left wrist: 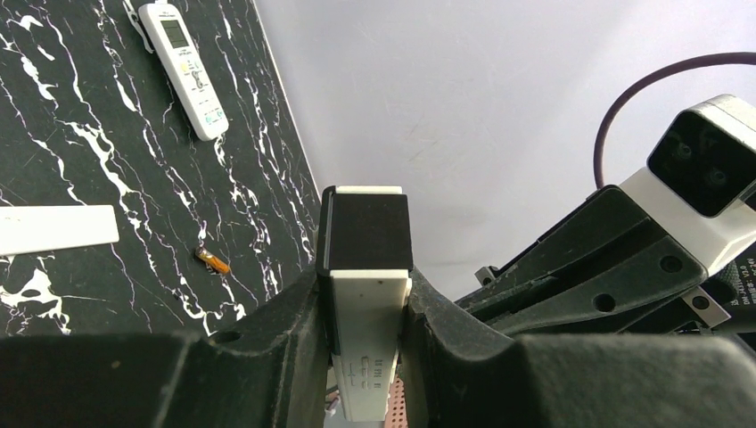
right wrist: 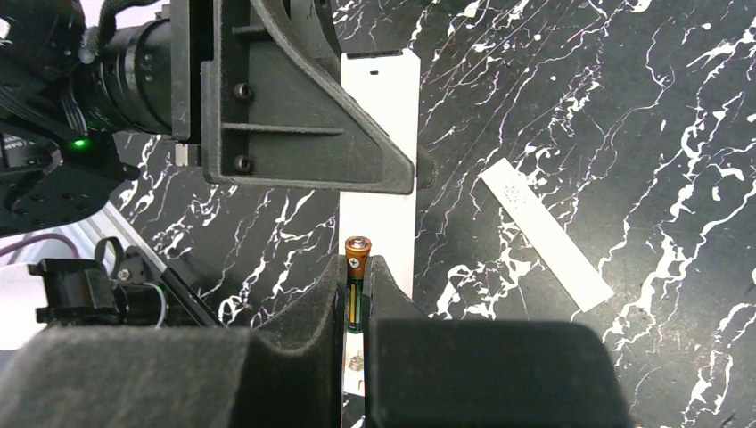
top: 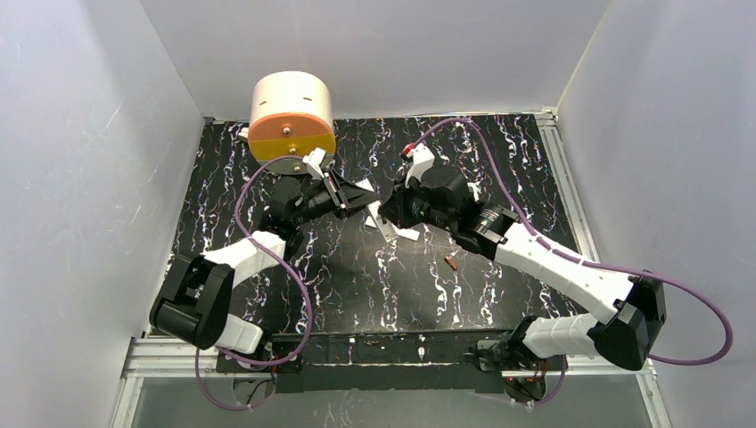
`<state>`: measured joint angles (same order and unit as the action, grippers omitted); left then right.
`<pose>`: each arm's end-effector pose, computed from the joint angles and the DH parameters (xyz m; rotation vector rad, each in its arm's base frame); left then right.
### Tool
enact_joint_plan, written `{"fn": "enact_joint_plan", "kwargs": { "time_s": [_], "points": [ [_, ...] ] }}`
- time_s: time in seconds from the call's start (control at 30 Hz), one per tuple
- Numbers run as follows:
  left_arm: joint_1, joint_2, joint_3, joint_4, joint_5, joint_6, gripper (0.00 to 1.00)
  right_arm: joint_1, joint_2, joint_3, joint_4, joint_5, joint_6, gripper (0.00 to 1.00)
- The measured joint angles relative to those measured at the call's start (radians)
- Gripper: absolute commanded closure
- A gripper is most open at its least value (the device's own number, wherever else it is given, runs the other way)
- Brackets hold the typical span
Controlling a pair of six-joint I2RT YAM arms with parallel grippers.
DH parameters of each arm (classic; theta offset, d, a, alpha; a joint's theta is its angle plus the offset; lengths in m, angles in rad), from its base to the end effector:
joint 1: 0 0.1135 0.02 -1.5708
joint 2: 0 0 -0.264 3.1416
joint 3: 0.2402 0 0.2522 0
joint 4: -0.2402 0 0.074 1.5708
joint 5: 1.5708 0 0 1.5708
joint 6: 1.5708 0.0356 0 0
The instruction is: Load the batteries into the remote control
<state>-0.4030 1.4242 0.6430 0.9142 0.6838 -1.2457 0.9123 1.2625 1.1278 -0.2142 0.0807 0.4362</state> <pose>0.2656 -0.1377 0.2583 -0.0618 1.7599 -1.7626 0.1819 0.2304 0.3542 -0.4181 1.9638 0.8142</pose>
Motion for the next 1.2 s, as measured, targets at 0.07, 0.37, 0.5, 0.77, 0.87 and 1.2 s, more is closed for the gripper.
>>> {"fn": "enact_joint_plan", "kwargs": {
  "time_s": [0.07, 0.37, 0.5, 0.77, 0.87, 1.2],
  "points": [
    [0.0, 0.0, 0.0, 0.001, 0.001, -0.004, 1.0, 0.0, 0.005, 0.0, -0.001, 0.003, -0.013, 0.93],
    [0.0, 0.007, 0.0, 0.006, 0.008, -0.028, 1.0, 0.018, 0.007, -0.002, 0.001, 0.022, -0.044, 0.93],
    [0.0, 0.011, 0.002, 0.006, 0.01, -0.042, 1.0, 0.031, 0.008, -0.019, 0.006, 0.024, -0.049, 0.92],
    [0.001, 0.012, 0.01, -0.005, 0.012, -0.055, 1.0, 0.048, 0.008, -0.031, 0.01, 0.055, -0.074, 0.84],
    [0.001, 0.012, 0.012, -0.011, 0.012, -0.056, 1.0, 0.051, 0.008, -0.031, 0.013, 0.056, -0.077, 0.8],
    [0.002, 0.012, 0.025, -0.013, 0.012, -0.056, 1.0, 0.052, 0.002, -0.032, 0.014, 0.06, -0.074, 0.69]
  ]
}}
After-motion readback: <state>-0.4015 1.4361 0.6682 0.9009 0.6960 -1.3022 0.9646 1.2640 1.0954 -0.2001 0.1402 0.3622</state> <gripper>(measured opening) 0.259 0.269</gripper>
